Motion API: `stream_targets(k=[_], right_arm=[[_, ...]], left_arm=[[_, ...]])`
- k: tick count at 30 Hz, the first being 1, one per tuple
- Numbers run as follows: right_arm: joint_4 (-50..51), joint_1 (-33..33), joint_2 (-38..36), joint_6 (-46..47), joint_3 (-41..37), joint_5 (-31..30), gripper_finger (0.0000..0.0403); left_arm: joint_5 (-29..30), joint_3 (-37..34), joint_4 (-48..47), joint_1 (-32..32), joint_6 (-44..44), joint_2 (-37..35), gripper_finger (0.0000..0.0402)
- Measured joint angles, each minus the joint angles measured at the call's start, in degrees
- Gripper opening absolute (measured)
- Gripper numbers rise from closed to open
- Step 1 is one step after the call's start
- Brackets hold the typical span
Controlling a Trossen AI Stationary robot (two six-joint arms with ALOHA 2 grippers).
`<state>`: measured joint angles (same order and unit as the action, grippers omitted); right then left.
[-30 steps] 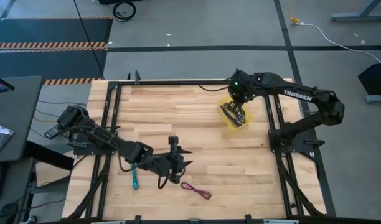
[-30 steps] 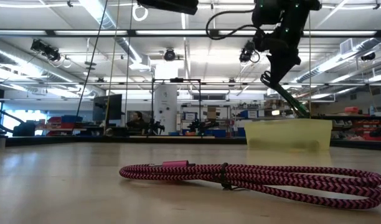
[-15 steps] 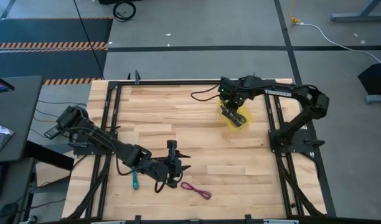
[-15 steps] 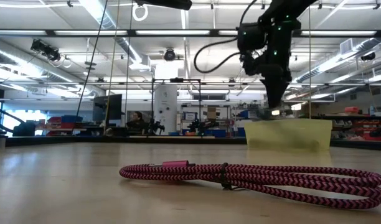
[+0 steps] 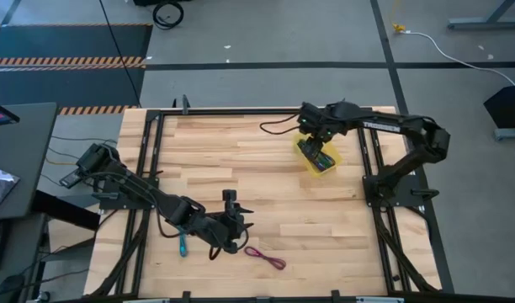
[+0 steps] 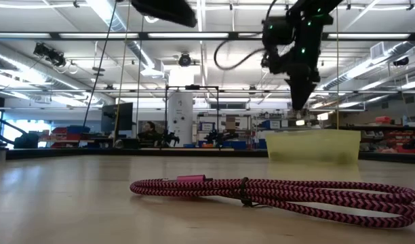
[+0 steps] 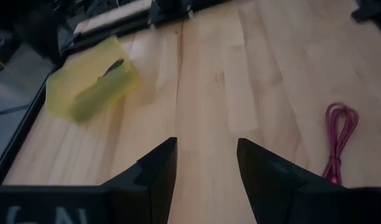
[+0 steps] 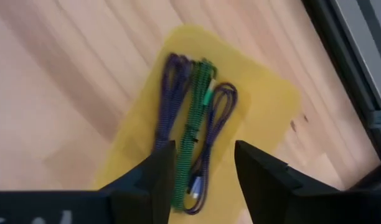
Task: Pick and place USB-C Cables
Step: Put the pink and black charger cable into the yellow bin
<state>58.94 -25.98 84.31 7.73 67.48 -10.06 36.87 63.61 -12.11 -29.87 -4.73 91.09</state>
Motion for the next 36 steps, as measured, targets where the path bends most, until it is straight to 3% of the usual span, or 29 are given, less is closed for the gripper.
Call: stream_targets(k=[3,9,14,21,27,30,36], right_arm=[[-0.1,2.7,-4.0,0.3,0.0,2.7,0.0167],[0.0,13.2,-9.6,4.0,0.0,2.3,0.0165],[-1.0,25.0,-9.9,8.2,0.0,0.0,0.0165],[-7.1,40.2,-4.7,13.7,0.0,-2.3,0.0165],[-17.8,49.0,1.5,15.0,0.0,-1.2,0.0165],[-22.8,51.5,5.1,14.8,0.0,1.3,0.0165],[-24.6,54.7,12.8,14.9,0.0,5.2,0.0165]], left_arm=[[1.9,0.0,-4.4,0.0,-2.1,0.0,0.0176],[3.8,0.4,-15.3,1.6,-12.6,0.0,0.0176],[-1.9,3.5,-27.4,3.7,-27.8,0.0,0.0176],[-13.0,5.8,-35.7,4.7,-32.5,0.0,0.0176],[-21.9,5.9,-45.4,4.0,-38.4,0.0,0.0176],[-23.5,5.8,-47.9,2.8,-37.8,0.0,0.0176],[-22.1,5.8,-41.6,0.1,-34.7,0.0,0.0174]])
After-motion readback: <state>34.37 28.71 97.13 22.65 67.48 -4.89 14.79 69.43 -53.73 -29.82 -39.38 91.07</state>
